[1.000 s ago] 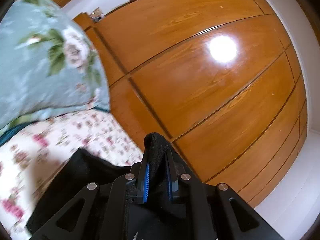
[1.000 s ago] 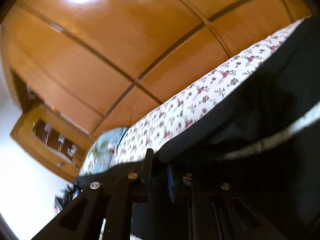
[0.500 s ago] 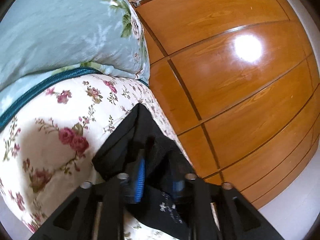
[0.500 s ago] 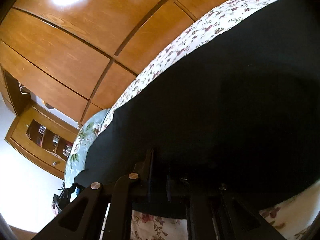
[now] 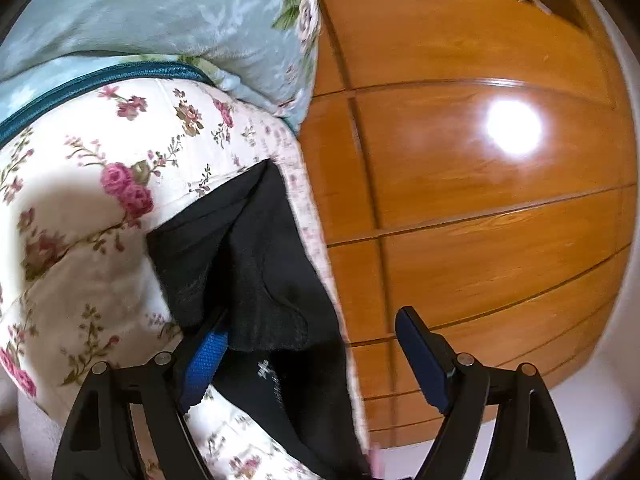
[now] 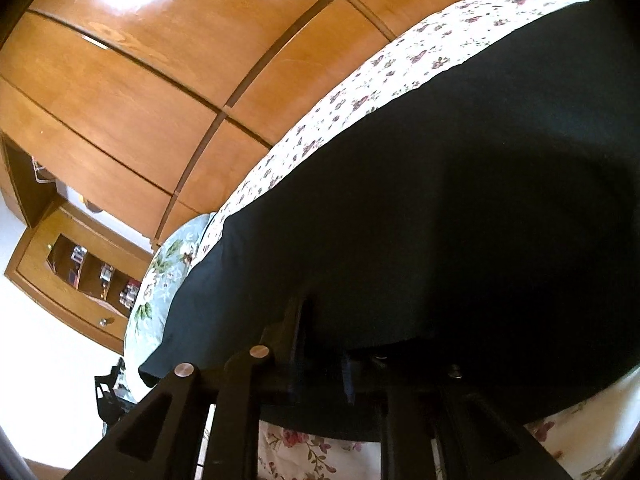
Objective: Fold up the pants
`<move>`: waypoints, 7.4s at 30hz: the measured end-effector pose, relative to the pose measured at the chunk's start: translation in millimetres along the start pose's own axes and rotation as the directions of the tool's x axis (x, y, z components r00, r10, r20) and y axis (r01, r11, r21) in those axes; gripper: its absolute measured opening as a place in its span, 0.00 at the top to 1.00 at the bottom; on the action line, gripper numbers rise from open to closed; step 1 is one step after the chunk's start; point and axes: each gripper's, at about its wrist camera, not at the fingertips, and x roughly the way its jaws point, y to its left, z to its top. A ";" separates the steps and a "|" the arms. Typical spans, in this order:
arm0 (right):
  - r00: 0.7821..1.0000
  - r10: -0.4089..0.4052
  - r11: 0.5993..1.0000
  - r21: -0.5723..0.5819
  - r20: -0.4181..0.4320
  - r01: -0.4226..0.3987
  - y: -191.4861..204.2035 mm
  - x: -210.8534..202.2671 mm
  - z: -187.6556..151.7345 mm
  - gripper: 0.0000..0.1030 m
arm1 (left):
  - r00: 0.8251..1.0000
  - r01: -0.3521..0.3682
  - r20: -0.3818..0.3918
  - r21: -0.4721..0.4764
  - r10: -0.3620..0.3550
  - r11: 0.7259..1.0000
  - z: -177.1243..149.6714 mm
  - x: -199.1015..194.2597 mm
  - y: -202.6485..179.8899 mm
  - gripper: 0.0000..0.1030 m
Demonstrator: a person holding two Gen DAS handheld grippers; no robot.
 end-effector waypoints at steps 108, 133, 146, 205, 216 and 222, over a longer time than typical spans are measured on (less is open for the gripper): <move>0.956 -0.207 0.938 -0.237 0.210 0.255 33.0 -50.6 69.4 0.74 | 0.880 -0.200 -0.176 0.706 0.442 0.679 -80.7 238.2 -122.0 0.58; 0.931 -0.154 0.814 -0.576 -0.332 -0.071 167.4 270.0 55.9 0.91 | 0.891 -0.276 -0.121 0.623 0.438 0.732 -53.1 247.9 -95.2 0.46; 0.994 -0.074 0.865 -0.501 -0.079 0.024 135.8 159.8 81.4 0.75 | 0.901 -0.152 -0.219 0.648 0.374 0.746 -70.3 234.0 -133.2 0.46; 0.727 -0.471 0.828 0.536 0.499 0.168 -183.6 -239.7 33.1 0.48 | 0.917 -0.140 -0.184 0.681 0.353 0.719 -81.0 226.3 -98.5 0.40; 0.722 -0.467 0.840 0.510 0.510 0.184 -173.4 -235.5 46.5 0.77 | 0.916 -0.142 -0.185 0.682 0.356 0.718 -81.1 226.4 -97.9 0.40; 0.706 -0.461 0.857 0.477 0.538 0.195 -123.6 -246.6 59.6 0.80 | 0.906 -0.150 -0.204 0.668 0.372 0.729 -78.5 228.5 -101.2 0.40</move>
